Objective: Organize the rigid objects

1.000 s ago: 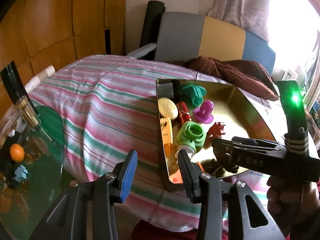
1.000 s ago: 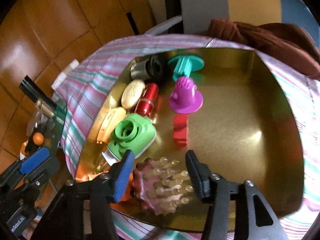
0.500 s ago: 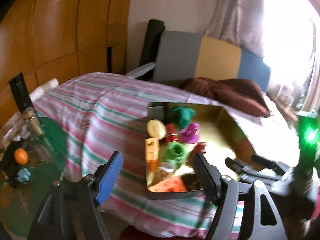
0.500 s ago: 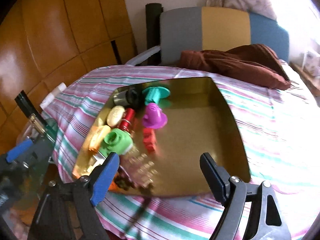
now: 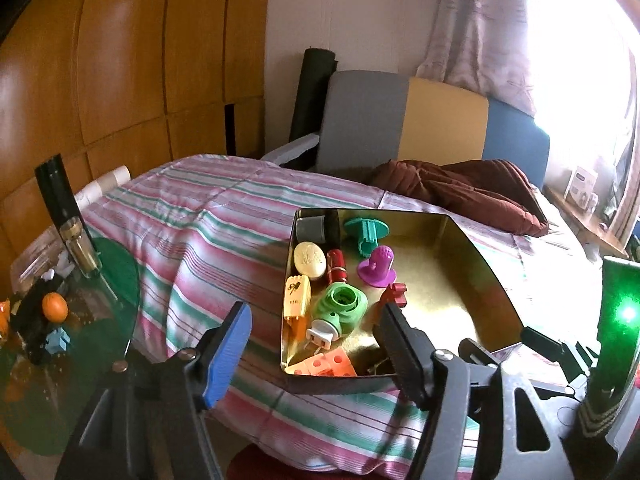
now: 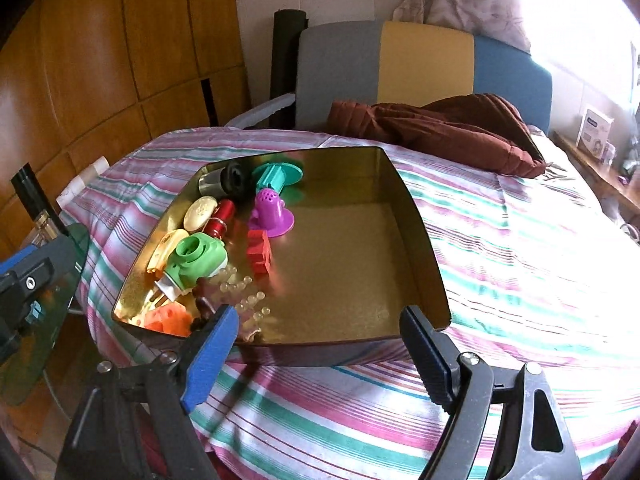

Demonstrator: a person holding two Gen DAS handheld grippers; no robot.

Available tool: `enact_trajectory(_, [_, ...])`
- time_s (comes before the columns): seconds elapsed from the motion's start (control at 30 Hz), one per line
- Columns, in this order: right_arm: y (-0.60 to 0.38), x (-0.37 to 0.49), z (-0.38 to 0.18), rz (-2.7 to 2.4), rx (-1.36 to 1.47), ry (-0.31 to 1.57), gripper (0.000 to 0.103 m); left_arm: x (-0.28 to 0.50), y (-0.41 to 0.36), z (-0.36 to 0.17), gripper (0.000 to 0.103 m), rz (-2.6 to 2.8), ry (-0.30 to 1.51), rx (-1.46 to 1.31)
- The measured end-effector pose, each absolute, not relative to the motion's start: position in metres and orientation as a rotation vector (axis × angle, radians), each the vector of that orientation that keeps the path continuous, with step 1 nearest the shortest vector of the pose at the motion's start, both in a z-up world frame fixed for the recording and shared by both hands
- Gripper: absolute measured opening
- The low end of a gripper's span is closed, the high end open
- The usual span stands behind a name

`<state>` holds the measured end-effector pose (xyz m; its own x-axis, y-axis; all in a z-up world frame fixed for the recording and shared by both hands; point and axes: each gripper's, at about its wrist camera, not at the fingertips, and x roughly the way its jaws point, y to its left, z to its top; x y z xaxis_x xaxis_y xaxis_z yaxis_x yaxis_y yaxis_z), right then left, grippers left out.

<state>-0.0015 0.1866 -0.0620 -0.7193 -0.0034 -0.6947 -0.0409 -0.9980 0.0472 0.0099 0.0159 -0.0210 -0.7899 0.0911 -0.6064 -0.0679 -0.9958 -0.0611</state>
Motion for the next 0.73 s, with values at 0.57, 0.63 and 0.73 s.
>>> enact_trajectory(0.57, [0.1801,-0.0038,-0.0631,2.896,-1.187,0.076,0.084,0.0099,0.0104,-0.0212,0.061,2.932,-0.030,-0.948])
enact_trajectory(0.63, [0.1786,-0.0041,-0.0634,2.897,-1.188,0.070,0.084,0.0097,0.0098,-0.0213,0.060,2.934,-0.028,-0.945])
enact_trajectory(0.73, [0.1770,-0.0042,-0.0628,2.903,-1.186,0.067,0.084,0.0088,0.0095,-0.0221,0.060,2.923,-0.028,-0.959])
